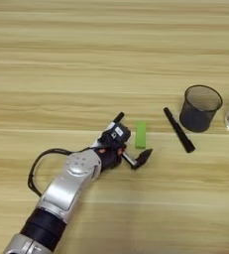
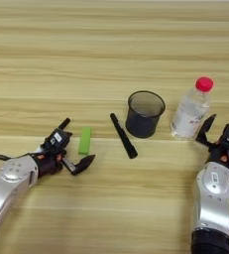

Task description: Move the objects on the table

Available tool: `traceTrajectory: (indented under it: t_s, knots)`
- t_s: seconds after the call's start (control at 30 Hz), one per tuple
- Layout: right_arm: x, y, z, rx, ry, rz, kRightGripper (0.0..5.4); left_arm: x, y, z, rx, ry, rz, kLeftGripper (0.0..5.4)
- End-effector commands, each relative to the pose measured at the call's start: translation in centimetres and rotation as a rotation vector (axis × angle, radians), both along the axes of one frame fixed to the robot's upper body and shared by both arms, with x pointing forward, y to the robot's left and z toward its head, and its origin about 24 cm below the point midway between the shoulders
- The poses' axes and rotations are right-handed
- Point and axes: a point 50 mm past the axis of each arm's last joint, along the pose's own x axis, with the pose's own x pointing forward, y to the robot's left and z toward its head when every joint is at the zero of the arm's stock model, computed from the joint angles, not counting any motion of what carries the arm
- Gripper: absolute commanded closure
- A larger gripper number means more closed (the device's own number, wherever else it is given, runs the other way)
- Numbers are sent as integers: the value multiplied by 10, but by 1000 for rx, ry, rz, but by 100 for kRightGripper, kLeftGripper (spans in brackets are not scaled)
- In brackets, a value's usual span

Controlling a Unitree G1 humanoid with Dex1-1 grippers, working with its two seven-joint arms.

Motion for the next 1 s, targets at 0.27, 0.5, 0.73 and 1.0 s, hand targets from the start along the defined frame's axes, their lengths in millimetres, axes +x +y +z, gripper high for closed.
traceTrajectory:
  t_s: [0.27, 0.5, 0.73, 1.0]
  knots:
    - [-1, 5, 0, 18, -1, -3, 2, 2, -5, -11, 35, 14, 9, 0]
    - [-1, 5, 1, 18, -2, -4, 2, 7, -7, -17, 51, 19, 34, 0]
    - [-2, 5, 1, 19, -3, -4, 0, 8, -8, -21, 57, 27, 37, 28]
    - [-2, 5, 2, 20, -7, -6, 0, 8, -8, -20, 61, 20, 36, 123]
